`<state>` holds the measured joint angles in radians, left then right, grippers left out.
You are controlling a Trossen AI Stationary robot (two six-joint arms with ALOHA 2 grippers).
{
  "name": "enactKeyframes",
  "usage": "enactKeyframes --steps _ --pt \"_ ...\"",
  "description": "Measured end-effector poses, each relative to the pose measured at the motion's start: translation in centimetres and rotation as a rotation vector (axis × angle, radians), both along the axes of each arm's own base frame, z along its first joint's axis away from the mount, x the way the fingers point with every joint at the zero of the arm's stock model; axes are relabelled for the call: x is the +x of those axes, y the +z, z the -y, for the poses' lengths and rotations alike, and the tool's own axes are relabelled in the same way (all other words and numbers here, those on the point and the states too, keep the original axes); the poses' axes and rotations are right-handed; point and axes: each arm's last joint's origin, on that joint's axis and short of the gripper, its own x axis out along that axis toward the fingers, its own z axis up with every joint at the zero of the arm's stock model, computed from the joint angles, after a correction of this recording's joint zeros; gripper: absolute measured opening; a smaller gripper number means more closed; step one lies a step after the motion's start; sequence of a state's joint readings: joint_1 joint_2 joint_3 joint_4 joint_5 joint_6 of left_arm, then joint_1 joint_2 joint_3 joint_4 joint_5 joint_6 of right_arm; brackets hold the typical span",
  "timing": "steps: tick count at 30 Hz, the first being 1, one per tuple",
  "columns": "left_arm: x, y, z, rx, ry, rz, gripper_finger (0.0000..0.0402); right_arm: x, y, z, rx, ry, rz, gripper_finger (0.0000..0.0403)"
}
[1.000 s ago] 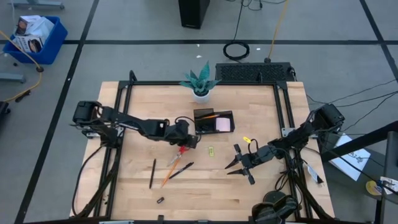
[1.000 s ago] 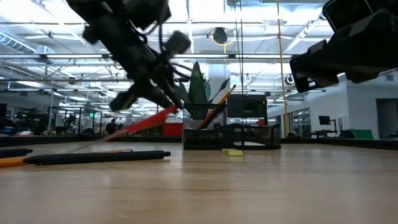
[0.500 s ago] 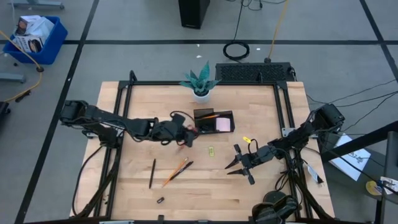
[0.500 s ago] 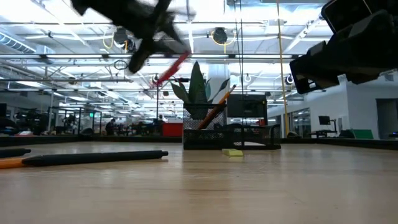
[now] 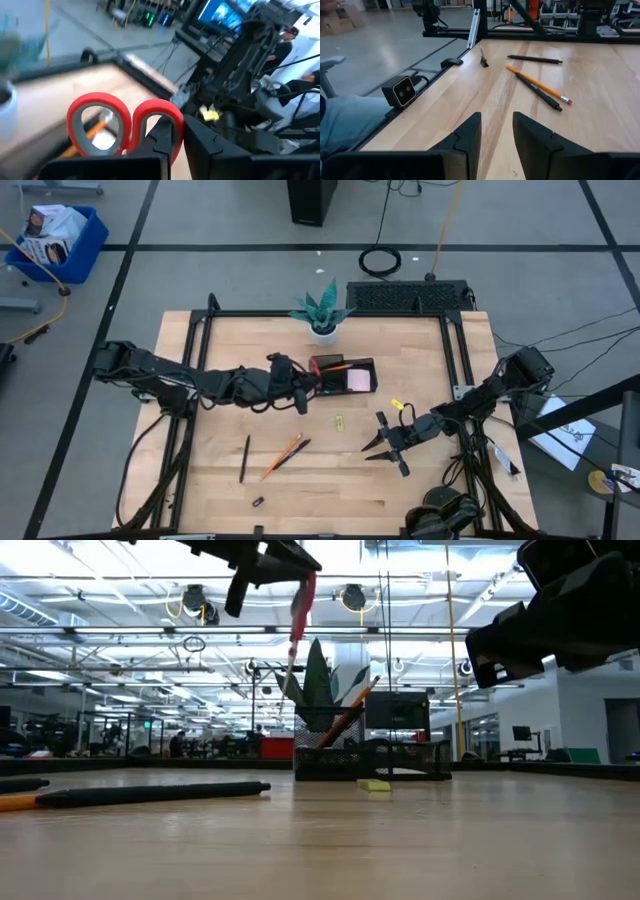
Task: Pick and place office supplies into organizer
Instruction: Put the red scissors into the black desk organizer
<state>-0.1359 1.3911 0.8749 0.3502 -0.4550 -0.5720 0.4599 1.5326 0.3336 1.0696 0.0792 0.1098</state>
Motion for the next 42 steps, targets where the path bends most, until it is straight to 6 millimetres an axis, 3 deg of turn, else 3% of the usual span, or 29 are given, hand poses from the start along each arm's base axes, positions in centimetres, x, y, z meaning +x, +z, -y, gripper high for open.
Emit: enactKeyframes --steps 9,16,25,32,42 --pt "0.2 1.3 -2.1 0.144 0.057 0.076 0.0017 0.0 -0.1 0.0 -0.010 0.002 -0.010 0.0102" --pt "0.2 1.4 -4.9 0.119 0.136 0.097 0.0037 0.0 -0.1 0.0 -0.010 0.002 -0.010 0.0102" --pt "1.1 0.5 -6.7 0.086 0.118 0.123 0.0016 0.0 -0.2 0.0 -0.014 0.002 -0.017 0.0102" --pt "2.1 -1.2 -7.3 0.096 0.131 0.073 0.0046 0.0 -0.2 0.0 -0.015 0.003 -0.018 0.0102" --pt "4.1 -5.7 -8.3 0.059 0.159 -0.026 0.0050 -0.1 -0.3 0.0 -0.017 0.003 -0.022 0.0102"
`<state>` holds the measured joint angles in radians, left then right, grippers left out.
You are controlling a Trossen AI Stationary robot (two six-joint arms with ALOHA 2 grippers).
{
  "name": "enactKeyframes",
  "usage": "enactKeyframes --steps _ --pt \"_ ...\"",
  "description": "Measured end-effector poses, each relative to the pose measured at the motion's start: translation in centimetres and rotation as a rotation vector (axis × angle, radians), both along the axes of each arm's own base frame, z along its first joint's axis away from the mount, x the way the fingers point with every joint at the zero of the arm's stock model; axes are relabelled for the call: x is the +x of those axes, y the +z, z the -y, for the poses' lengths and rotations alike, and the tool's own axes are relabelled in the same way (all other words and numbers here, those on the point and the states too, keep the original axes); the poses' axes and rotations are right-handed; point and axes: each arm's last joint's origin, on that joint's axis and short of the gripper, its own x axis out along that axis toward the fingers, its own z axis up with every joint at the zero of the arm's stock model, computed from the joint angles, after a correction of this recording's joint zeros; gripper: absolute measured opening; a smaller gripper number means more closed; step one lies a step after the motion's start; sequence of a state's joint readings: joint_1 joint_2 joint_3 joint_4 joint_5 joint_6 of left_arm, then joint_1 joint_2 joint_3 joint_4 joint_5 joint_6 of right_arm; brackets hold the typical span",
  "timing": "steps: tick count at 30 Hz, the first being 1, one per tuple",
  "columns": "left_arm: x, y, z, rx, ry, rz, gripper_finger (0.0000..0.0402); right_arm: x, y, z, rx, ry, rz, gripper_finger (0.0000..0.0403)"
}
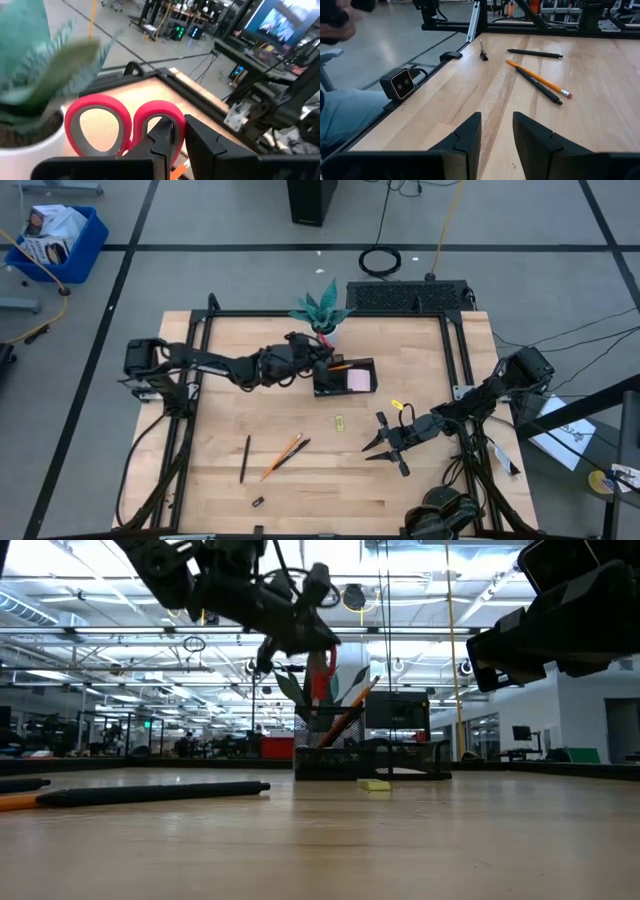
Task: Pick and place office supplies into organizer
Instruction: Put the red scissors into the black desk organizer
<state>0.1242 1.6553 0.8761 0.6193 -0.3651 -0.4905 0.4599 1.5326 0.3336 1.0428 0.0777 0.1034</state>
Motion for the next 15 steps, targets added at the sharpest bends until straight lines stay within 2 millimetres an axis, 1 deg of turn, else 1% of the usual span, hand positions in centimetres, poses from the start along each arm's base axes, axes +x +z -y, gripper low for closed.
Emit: enactKeyframes --steps 4,6,8,11,15 --pt "0.6 -1.4 -0.1 -0.028 0.026 0.007 0.0051 0.0 0.0 0.0 -0.003 0.001 0.001 0.0102" --pt "0.8 -1.6 -0.2 -0.004 0.033 0.007 0.0054 0.0 0.0 0.0 -0.003 0.001 0.001 0.0102" --pt "0.9 -1.6 -0.2 0.029 0.031 0.017 0.0065 0.0 0.0 0.0 -0.003 0.001 0.001 0.0102" --pt "1.0 -1.1 -0.2 0.028 0.029 0.074 0.0100 0.0 0.0 0.0 -0.003 0.001 0.001 0.0102" --pt "1.0 -0.9 -0.2 0.018 0.030 0.102 0.0163 0.0 0.0 0.0 -0.003 0.001 0.001 0.0102"
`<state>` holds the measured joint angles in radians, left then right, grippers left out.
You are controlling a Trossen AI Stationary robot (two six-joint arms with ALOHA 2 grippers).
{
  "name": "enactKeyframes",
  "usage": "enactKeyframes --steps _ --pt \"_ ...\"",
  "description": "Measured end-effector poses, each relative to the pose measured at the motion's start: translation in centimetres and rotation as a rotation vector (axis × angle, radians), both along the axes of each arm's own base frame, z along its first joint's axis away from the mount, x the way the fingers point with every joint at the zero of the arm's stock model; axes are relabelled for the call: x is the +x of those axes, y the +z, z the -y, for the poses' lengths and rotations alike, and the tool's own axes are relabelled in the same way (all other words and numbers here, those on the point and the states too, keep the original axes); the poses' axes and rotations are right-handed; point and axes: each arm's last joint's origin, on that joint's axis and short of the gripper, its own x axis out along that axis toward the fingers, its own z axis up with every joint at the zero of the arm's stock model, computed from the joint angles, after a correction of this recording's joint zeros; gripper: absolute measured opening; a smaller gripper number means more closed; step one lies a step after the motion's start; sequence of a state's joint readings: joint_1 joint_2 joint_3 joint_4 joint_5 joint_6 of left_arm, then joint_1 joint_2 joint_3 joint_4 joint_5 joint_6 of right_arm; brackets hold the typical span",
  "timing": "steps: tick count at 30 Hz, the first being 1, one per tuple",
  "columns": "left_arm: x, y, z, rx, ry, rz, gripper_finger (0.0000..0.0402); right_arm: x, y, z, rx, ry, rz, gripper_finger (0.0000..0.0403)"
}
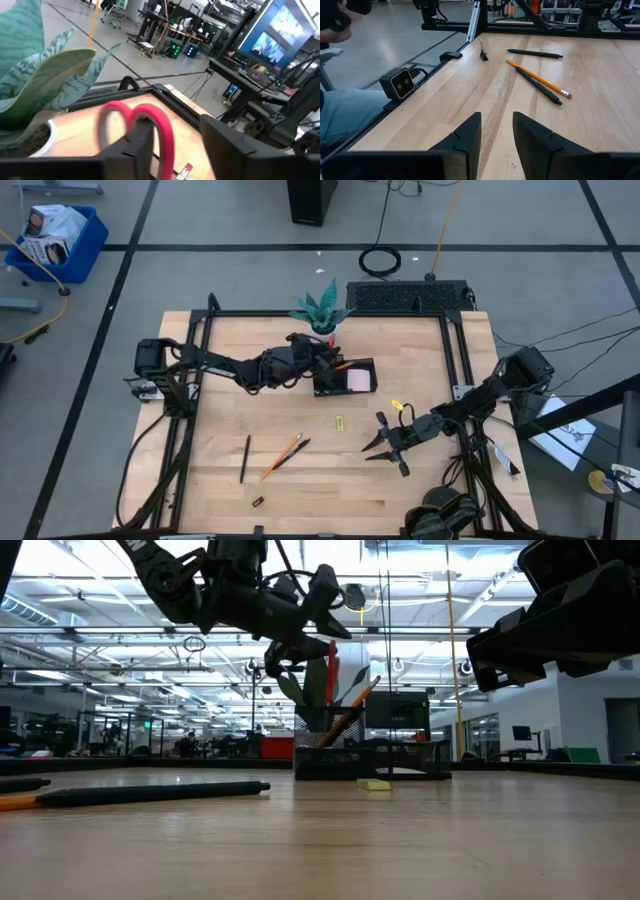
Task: Pick and place office supplies into organizer
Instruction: Put the red scissors into the black desk organizer, then put the black binder clip into the black desk organizer
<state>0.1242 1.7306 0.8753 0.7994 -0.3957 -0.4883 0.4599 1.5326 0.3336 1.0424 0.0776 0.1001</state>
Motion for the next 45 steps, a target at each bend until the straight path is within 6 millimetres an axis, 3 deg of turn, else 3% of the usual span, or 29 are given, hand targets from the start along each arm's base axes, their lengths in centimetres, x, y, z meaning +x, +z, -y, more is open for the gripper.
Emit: enactKeyframes --steps 6,11,15,20,27,38,41,45 --pt "0.0 0.0 0.1 -0.016 -0.002 0.006 0.0247 0.0 0.0 0.0 0.000 0.000 0.000 0.0102" --pt "0.0 0.9 0.4 0.012 -0.024 0.074 0.0284 0.0 0.0 0.0 -0.002 0.000 -0.004 0.0102" --pt "-0.2 1.5 0.6 -0.013 -0.068 0.095 0.0291 0.0 -0.2 0.0 -0.008 0.000 -0.016 0.0102" --pt "-0.2 -0.1 0.6 -0.199 -0.098 0.005 0.0283 -0.1 -0.2 0.0 -0.011 0.000 -0.023 0.0102" --pt "-0.4 -0.8 1.0 -0.241 -0.098 -0.069 0.0278 0.0 -0.2 0.0 0.000 -0.004 -0.024 0.0102" --pt "-0.6 0.1 4.7 -0.234 -0.308 -0.105 0.0278 -0.1 -0.3 0.0 0.010 -0.007 -0.044 0.0102" --pt "-0.9 0.7 6.5 -0.255 -0.377 -0.112 0.0278 -0.1 -0.4 0.0 0.006 -0.007 -0.053 0.0102" --pt "-1.6 -0.1 9.5 -0.225 -0.355 -0.216 0.0278 -0.1 -0.4 0.0 0.007 -0.007 -0.052 0.0102"
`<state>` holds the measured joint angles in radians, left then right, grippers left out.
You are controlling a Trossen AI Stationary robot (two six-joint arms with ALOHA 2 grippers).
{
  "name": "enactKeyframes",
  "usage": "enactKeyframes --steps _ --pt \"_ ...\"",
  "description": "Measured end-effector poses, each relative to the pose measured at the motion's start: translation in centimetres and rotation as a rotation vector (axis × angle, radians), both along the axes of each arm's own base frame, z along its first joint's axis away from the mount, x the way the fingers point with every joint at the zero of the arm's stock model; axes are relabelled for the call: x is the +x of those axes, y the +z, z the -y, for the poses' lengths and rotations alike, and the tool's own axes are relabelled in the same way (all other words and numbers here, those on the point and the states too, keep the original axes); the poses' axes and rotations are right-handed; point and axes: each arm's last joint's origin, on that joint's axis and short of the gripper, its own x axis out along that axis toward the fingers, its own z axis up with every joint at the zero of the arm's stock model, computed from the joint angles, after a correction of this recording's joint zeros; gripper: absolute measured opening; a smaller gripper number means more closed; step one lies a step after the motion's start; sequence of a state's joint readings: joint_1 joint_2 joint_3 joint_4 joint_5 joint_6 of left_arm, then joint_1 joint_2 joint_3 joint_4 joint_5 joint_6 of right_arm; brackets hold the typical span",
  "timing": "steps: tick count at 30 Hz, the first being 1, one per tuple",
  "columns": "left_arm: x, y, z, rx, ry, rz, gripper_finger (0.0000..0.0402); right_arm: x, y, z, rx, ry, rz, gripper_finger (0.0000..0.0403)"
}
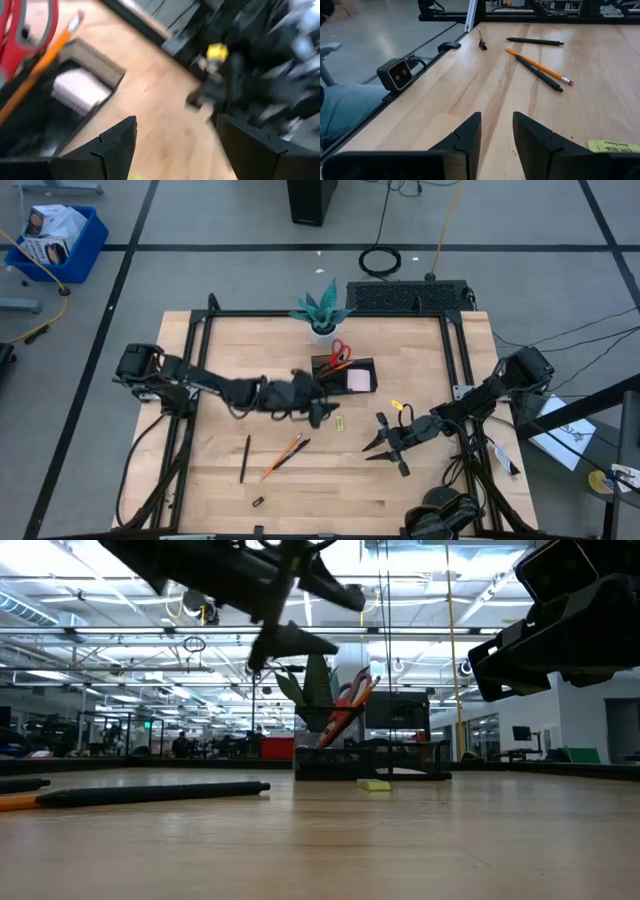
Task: Pick and place office supplies into organizer
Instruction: Put the black binder clip into the black desk organizer
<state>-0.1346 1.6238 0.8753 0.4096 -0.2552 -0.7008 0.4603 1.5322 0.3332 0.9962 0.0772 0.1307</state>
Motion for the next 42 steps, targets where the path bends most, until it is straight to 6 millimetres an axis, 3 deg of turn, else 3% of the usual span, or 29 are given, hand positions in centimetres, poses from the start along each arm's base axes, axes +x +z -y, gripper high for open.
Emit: enactKeyframes --steps 9,21,32,42 --pt "-2.3 -1.1 6.3 0.134 0.083 -0.111 0.0278 0.0 0.0 0.0 -0.010 0.002 0.006 0.0102" --pt "-4.3 -1.3 11.0 0.136 -0.078 -0.128 0.0278 -0.1 0.0 -0.1 -0.010 0.010 0.005 0.0102" --pt "-8.4 -1.5 17.0 -0.078 -0.140 -0.105 0.0278 -0.1 0.0 -0.1 -0.012 0.010 0.000 0.0102" --pt "-11.7 -2.4 19.6 -0.262 -0.112 -0.197 0.0278 -0.1 0.0 -0.1 -0.018 0.012 0.004 0.0102"
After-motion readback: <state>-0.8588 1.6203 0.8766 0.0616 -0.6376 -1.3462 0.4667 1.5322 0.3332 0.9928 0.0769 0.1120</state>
